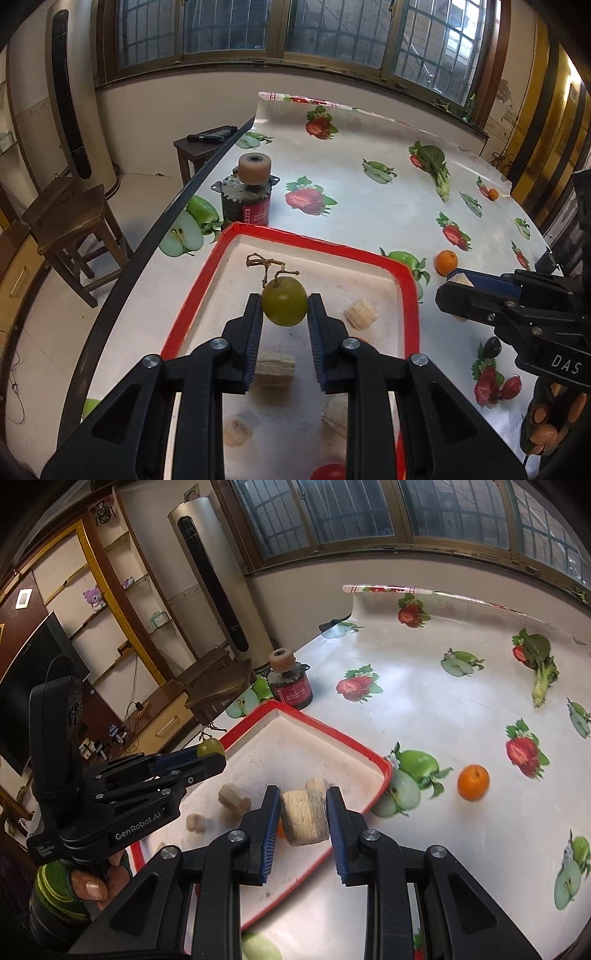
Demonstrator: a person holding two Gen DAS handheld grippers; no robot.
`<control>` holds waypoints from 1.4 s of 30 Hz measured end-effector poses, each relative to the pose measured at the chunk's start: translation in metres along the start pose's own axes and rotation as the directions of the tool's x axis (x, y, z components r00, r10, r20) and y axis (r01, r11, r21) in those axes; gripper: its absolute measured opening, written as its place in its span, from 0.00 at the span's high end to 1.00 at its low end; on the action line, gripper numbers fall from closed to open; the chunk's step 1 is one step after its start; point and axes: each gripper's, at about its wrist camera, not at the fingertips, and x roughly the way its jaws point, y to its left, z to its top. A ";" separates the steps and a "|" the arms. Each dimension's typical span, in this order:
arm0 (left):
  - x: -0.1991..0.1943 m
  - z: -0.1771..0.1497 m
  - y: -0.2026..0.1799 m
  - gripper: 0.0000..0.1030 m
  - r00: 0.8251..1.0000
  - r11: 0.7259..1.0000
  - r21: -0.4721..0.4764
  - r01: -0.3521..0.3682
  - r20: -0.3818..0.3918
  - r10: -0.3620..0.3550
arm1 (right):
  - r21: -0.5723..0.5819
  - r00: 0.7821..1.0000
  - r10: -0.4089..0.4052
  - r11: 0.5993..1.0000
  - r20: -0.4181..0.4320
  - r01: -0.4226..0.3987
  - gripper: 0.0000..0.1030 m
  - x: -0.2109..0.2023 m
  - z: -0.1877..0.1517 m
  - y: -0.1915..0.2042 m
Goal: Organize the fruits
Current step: 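Carry the grapes in the left tool and cylinder in the right tool over the tray, then open both tools to release the grapes and cylinder into the tray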
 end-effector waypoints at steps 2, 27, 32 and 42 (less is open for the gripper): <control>0.007 0.005 0.003 0.79 1.000 1.000 0.002 -0.013 -0.007 0.013 | 0.004 1.000 -0.004 1.000 -0.008 0.004 0.75 0.014 0.009 0.000; 0.076 0.003 0.008 0.79 0.989 1.000 -0.017 -0.006 -0.148 0.004 | 0.012 0.989 -0.062 0.998 -0.134 0.065 0.75 0.103 0.011 -0.015; 0.077 0.001 0.009 0.78 0.988 1.000 -0.026 -0.008 -0.155 0.004 | 0.032 0.989 -0.046 0.998 -0.137 0.051 0.72 0.105 0.010 -0.019; 0.054 -0.006 0.013 0.78 0.990 0.999 -0.021 -0.043 -0.136 0.040 | 0.018 0.992 -0.051 0.998 -0.118 0.053 0.57 0.091 0.009 -0.014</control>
